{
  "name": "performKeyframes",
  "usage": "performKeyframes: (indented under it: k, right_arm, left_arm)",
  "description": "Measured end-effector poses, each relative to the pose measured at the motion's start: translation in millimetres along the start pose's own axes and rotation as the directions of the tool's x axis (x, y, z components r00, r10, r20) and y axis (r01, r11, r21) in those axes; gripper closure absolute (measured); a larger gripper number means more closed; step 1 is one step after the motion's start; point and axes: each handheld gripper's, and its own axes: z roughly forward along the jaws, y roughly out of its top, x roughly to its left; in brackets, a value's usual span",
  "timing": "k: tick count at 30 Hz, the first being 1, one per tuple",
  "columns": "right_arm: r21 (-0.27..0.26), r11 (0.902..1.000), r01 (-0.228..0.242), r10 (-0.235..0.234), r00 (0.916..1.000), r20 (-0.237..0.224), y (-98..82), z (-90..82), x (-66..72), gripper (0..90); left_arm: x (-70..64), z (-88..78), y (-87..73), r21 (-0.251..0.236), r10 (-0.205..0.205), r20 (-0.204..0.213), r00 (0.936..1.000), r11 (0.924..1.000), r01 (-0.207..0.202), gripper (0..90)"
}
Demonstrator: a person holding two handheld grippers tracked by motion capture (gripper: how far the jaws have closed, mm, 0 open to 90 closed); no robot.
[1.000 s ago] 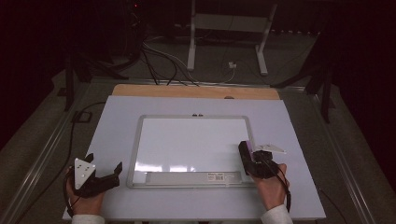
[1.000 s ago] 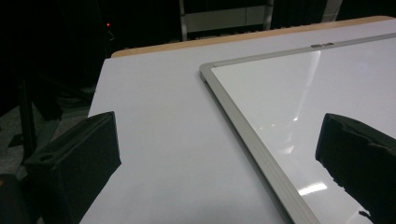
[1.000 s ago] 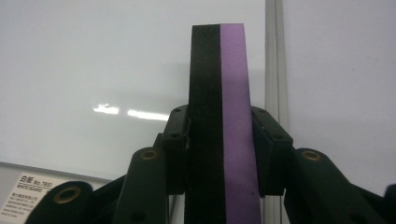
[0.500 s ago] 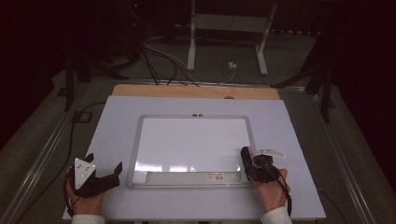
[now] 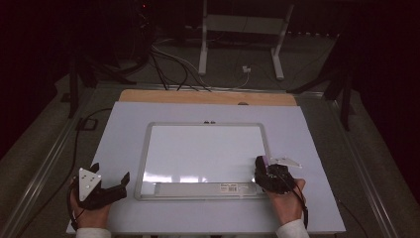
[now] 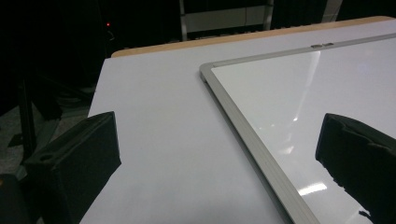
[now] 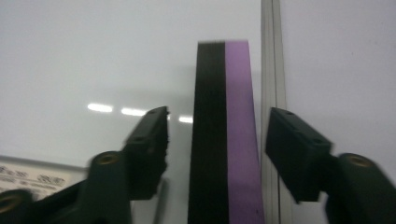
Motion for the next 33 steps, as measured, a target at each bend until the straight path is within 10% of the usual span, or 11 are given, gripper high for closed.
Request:
performKeyframes:
  k: [6,12,27,33]
  right_arm:
    - [-0.068,0.9976,-0.013,0.005,0.9935,-0.114,4.7,-3.9,-6.5,13.8]
    - [-0.196,0.9785,0.063,-0.091,0.9864,-0.137,5.6,-13.5,-16.4,2.2]
    - [-0.4,0.9078,0.126,-0.213,0.9601,-0.181,-10.8,-39.6,-62.4,0.0]
    - [-0.421,0.8989,0.12,-0.221,0.9549,-0.199,-19.7,-41.1,-74.6,0.0]
  left_arm:
    - [0.2,-0.3,-0.1,-0.001,0.0,-0.001,1.0,1.0,0.0,0.6]
    - [0.5,-0.5,-0.1,-0.002,-0.003,-0.001,1.0,1.0,0.003,0.6]
    - [2.2,-4.2,2.0,-0.021,-0.017,-0.007,0.9998,0.9996,0.017,0.6]
    - [0.9,-5.9,4.0,-0.037,-0.021,-0.001,0.9998,0.9991,0.021,0.6]
